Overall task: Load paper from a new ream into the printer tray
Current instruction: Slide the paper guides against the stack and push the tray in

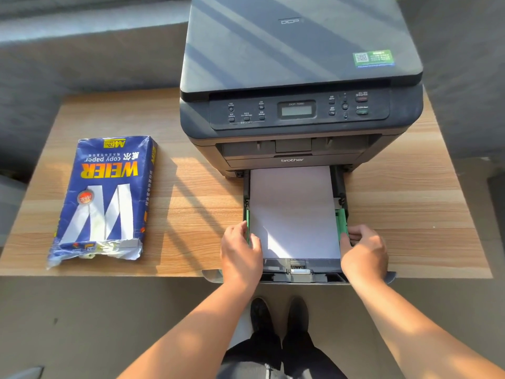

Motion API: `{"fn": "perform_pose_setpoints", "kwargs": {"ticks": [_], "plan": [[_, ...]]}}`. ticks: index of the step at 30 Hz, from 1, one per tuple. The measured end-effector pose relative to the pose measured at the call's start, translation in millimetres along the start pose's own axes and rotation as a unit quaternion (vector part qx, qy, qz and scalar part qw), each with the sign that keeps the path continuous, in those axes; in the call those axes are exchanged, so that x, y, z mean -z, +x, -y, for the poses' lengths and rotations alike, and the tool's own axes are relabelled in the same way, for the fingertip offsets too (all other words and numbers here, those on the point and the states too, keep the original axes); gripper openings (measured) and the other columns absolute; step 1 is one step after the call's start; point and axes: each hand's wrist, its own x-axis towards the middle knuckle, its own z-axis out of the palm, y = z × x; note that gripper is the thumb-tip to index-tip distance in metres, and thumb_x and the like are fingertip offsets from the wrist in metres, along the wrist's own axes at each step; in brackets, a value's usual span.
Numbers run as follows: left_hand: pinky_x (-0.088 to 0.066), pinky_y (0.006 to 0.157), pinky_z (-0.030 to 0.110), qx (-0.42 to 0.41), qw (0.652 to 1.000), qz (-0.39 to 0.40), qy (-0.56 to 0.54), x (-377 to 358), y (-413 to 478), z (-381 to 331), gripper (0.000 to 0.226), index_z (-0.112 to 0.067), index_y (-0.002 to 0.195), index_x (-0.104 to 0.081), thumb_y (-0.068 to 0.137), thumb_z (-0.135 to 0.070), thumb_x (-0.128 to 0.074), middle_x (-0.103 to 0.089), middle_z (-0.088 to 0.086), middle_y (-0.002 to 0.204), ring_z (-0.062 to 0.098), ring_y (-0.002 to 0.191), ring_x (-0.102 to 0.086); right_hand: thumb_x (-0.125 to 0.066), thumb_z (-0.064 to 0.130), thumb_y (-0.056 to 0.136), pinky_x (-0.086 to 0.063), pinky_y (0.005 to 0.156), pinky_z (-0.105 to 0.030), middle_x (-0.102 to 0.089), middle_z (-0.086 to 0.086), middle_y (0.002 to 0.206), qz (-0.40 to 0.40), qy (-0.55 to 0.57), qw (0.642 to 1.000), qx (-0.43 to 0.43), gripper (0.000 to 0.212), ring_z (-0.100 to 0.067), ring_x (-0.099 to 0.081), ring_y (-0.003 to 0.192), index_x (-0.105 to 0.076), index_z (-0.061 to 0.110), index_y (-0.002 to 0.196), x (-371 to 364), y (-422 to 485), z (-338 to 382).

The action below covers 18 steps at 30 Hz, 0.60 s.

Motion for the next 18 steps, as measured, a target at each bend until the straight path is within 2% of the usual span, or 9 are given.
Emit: {"fn": "perform_pose_setpoints", "kwargs": {"ticks": [1,3,6,8,11,14,16,18], "plan": [[-0.052,0.08,0.048,0.001,1.0,-0.004,-0.001,-0.1,0.0,0.1,0.016,0.001,0.1,-0.065,0.088,-0.006,-0.057,-0.063,0.012,0.089,0.029,0.082,-0.06,-0.062,0.023,0.087,-0.033,0.078,-0.045,-0.069,-0.005,0.095,0.005,0.005,1.0,-0.002,0.008,-0.035,-0.06,0.095,-0.069,0.023,0.089,-1.4,0.9,-1.1],[-0.054,0.083,0.046,0.001,1.0,-0.01,-0.001,-1.2,-0.4,0.6,0.022,0.0,0.107,-0.067,0.087,-0.006,-0.06,-0.068,0.012,0.093,0.029,0.086,-0.063,-0.059,0.031,0.084,-0.048,0.084,-0.054,-0.068,-0.001,0.091,0.009,0.017,1.0,-0.004,0.008,-0.034,-0.063,0.09,-0.062,0.036,0.078,-3.7,2.9,-3.6],[-0.054,0.086,0.038,-0.006,1.0,-0.01,0.002,-2.4,-1.6,3.3,0.039,-0.004,0.123,-0.064,0.084,-0.003,-0.067,-0.071,0.009,0.101,0.024,0.092,-0.066,-0.059,0.034,0.084,-0.046,0.087,-0.065,-0.066,0.001,0.089,0.013,0.009,1.0,-0.023,0.012,-0.032,-0.061,0.087,-0.058,0.042,0.074,-2.7,3.5,-2.2],[-0.055,0.082,0.037,-0.018,1.0,-0.005,0.003,-2.8,-2.5,6.4,0.041,-0.006,0.123,-0.065,0.082,0.001,-0.066,-0.072,0.008,0.098,0.023,0.089,-0.066,-0.059,0.034,0.083,-0.045,0.084,-0.059,-0.067,0.0,0.09,0.017,0.008,1.0,-0.021,0.012,-0.032,-0.062,0.087,-0.06,0.042,0.074,-2.0,4.3,-2.0],[-0.051,0.082,0.032,-0.027,1.0,-0.001,-0.005,-2.6,-3.8,7.7,0.044,-0.006,0.121,-0.066,0.08,0.009,-0.061,-0.074,0.009,0.1,0.026,0.093,-0.068,-0.057,0.037,0.079,-0.054,0.08,-0.061,-0.068,-0.001,0.088,0.017,0.01,1.0,0.006,0.011,-0.032,-0.064,0.086,-0.059,0.045,0.072,-3.9,5.1,-4.9],[-0.046,0.09,0.027,-0.041,0.998,0.022,0.04,-2.0,-4.6,9.1,0.046,-0.007,0.128,-0.062,0.084,0.007,-0.058,-0.072,0.006,0.113,0.025,0.107,-0.063,-0.061,0.029,0.079,-0.056,0.078,-0.053,-0.07,-0.003,0.084,0.023,0.011,0.999,0.028,0.009,-0.034,-0.065,0.084,-0.066,0.035,0.077,-5.5,6.0,-3.1],[-0.046,0.09,0.026,-0.047,0.998,0.028,0.037,-4.9,-4.4,9.3,0.046,-0.007,0.126,-0.063,0.083,0.007,-0.056,-0.073,0.006,0.112,0.024,0.107,-0.063,-0.061,0.03,0.079,-0.057,0.077,-0.053,-0.071,-0.002,0.084,0.029,0.009,0.999,0.036,0.009,-0.032,-0.066,0.083,-0.066,0.037,0.077,-6.4,4.4,-1.4],[-0.048,0.092,0.026,-0.063,0.997,0.031,0.038,-10.0,-6.0,3.6,0.046,-0.004,0.123,-0.065,0.081,0.011,-0.056,-0.073,0.009,0.11,0.026,0.106,-0.064,-0.064,0.024,0.083,-0.058,0.072,-0.048,-0.071,-0.006,0.084,0.044,0.009,0.996,0.081,0.008,-0.033,-0.066,0.082,-0.07,0.025,0.086,-10.2,-0.2,0.5]]}}
